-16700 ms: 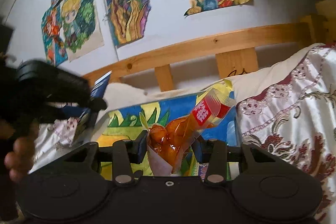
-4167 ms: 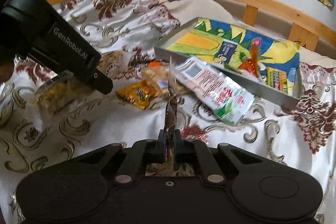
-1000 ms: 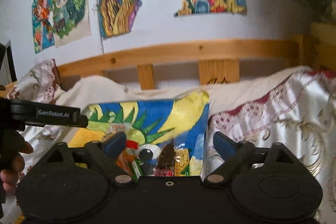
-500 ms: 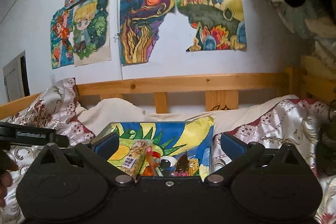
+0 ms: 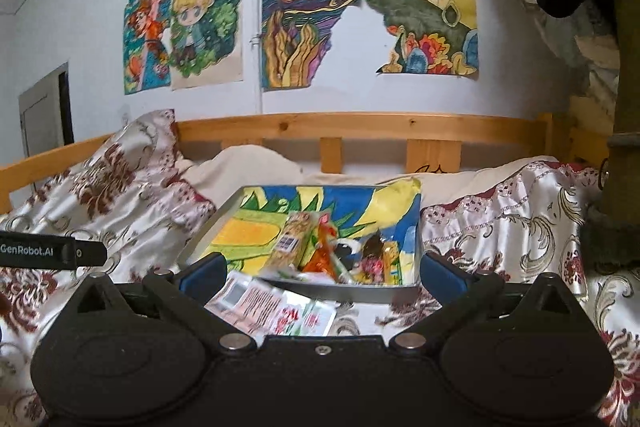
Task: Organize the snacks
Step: 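Withdraw both tools from the tray back over the remaining snacks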
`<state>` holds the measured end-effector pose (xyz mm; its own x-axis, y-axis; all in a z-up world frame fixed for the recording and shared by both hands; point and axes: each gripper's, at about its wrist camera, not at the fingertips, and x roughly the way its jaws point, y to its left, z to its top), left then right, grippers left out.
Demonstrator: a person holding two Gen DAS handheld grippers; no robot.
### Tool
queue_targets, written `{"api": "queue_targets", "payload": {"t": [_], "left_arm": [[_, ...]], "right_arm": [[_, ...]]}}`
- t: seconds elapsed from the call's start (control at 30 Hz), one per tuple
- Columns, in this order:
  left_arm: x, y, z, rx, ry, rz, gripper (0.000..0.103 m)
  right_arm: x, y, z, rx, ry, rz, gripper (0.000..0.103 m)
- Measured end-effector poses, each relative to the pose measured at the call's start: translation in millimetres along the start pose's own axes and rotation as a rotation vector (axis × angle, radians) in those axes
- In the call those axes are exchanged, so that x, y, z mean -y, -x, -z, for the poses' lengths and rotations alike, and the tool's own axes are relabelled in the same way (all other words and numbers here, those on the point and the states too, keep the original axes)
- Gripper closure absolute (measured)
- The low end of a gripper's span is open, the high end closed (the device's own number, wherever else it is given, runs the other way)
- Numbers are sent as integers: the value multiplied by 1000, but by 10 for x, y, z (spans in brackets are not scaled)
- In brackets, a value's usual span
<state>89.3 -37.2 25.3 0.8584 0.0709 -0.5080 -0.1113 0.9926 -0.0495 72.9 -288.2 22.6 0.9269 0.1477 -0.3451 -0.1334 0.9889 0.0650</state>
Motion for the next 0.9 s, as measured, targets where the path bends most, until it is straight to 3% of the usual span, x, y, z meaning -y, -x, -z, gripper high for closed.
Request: {"api": "queue_targets", "payload": {"t": [0.53, 0.9], "left_arm": [[-105, 294, 534, -20, -124, 11, 1], [-212, 218, 577, -42, -103, 17, 1]], "right_arm": [[-323, 327, 350, -90, 57, -6, 1], [-367, 199, 452, -169, 68, 10, 1]]}}
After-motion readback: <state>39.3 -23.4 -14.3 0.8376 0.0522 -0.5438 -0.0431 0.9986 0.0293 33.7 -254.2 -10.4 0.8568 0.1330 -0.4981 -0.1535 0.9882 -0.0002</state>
